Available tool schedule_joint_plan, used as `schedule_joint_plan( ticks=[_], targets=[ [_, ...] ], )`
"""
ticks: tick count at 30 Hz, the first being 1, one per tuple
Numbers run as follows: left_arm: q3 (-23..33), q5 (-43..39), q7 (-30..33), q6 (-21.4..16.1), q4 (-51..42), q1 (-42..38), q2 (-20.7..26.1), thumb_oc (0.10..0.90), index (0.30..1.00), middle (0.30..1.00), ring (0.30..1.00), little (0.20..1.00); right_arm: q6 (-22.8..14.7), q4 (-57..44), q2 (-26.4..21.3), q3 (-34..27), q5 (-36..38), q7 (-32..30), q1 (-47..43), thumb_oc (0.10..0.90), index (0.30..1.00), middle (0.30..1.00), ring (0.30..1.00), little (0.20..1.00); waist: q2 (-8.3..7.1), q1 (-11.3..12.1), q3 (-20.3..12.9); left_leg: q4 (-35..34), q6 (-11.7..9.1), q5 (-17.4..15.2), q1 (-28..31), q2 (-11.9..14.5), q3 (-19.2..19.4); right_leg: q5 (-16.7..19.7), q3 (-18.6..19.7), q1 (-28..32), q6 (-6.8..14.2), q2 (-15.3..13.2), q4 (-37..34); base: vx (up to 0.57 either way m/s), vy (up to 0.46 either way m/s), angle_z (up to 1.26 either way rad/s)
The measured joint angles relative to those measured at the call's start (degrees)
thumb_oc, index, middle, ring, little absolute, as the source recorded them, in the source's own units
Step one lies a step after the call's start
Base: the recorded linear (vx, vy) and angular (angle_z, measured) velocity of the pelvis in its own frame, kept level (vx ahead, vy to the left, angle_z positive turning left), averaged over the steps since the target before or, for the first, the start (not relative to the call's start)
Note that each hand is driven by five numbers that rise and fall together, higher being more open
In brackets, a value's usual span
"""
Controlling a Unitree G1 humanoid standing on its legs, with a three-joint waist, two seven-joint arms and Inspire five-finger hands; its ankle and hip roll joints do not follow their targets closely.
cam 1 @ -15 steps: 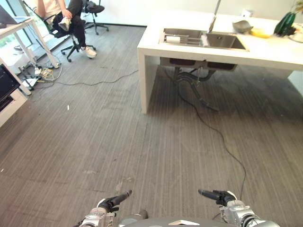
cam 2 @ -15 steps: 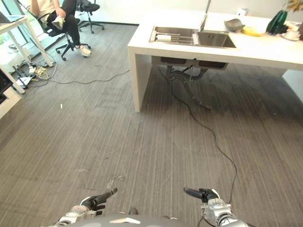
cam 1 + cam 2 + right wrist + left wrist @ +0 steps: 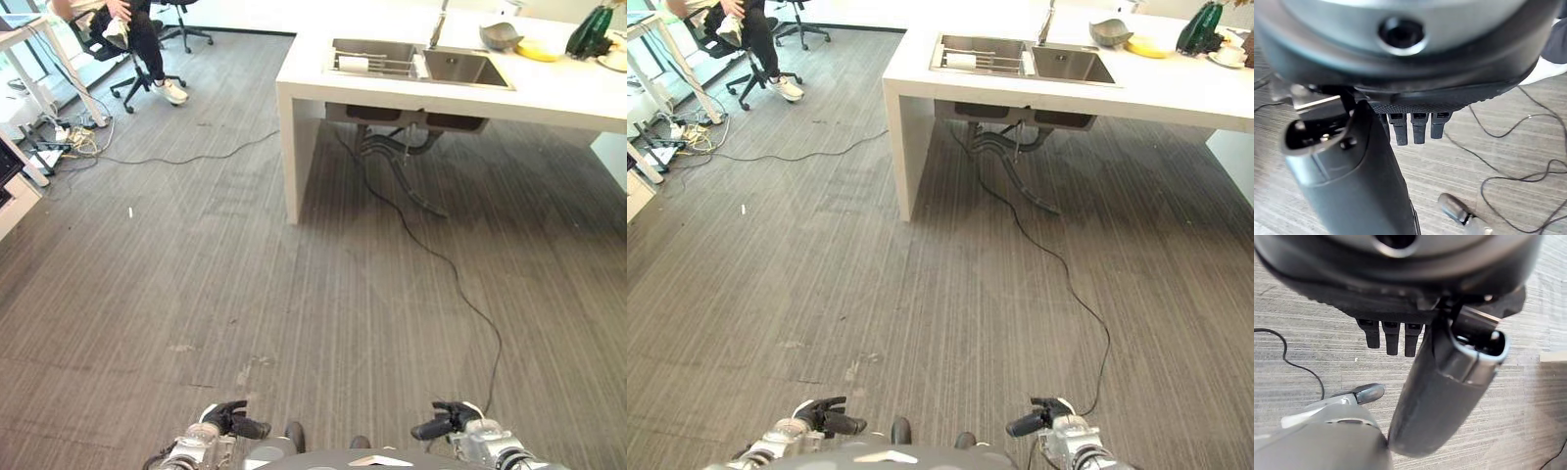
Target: Place the dishes in the dishwasher.
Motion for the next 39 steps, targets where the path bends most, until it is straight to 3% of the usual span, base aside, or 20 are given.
schedule_joint_plan(
  ticks=[13, 24, 30, 39],
  targets=[
    [0.39, -3.57, 2.84, -0.15, -3.32, 0.73, -0.21, 0.8, 0.9, 0.9, 0.9, 0.9, -0.96, -2.14, 0.9, 1.06, 1.36, -2.0, 0.73, 0.8, 0.9, 0.9, 0.9, 0.9, -0.18, -0.38, 0.15, -0.96, 0.24, 0.18, 0.35, -0.17, 0.36, 0.7, 0.52, 0.8, 0.12, 0.32, -1.25, 0.01, 0.0, -0.02],
    [-0.26, -0.71, 3.49, -0.43, -1.95, 3.16, -0.04, 0.8, 0.9, 0.9, 0.9, 0.9, -1.23, -0.37, 1.37, 0.79, 1.15, -2.41, 4.19, 0.8, 0.9, 0.9, 0.9, 0.9, -1.2, -1.82, 0.24, -2.24, 0.96, 0.86, 1.38, -0.45, -1.0, 0.11, 3.28, 0.67, 0.32, -0.01, 0.3, 0.03, 0.016, 0.06],
    [-0.27, -0.48, 3.11, -0.45, -1.43, 3.87, -0.22, 0.8, 0.9, 0.9, 0.9, 0.9, -1.22, 0.85, 2.8, 0.62, 1.12, -2.31, 5.19, 0.8, 0.9, 0.9, 0.9, 0.9, -1.41, -1.97, -1.26, -2.42, 0.16, 0.54, 1.84, -0.76, -0.98, 0.58, 3.35, 2.01, 0.61, 0.12, -2.33, 0.0, 0.0, 0.0],
    [-0.36, -0.55, 1.71, -0.19, -0.94, 4.08, -0.42, 0.8, 0.9, 0.9, 0.9, 0.9, -0.24, 1.39, 2.87, -1.37, 2.21, -1.47, 5.3, 0.8, 0.9, 0.9, 0.9, 0.9, -0.91, -1.83, -3.16, -2.41, 0.87, 0.32, 3.07, -0.84, 0.7, 0.77, 5.13, 2.34, 0.86, -0.04, -1.96, 0.04, 0.055, -0.1]
  ],
)
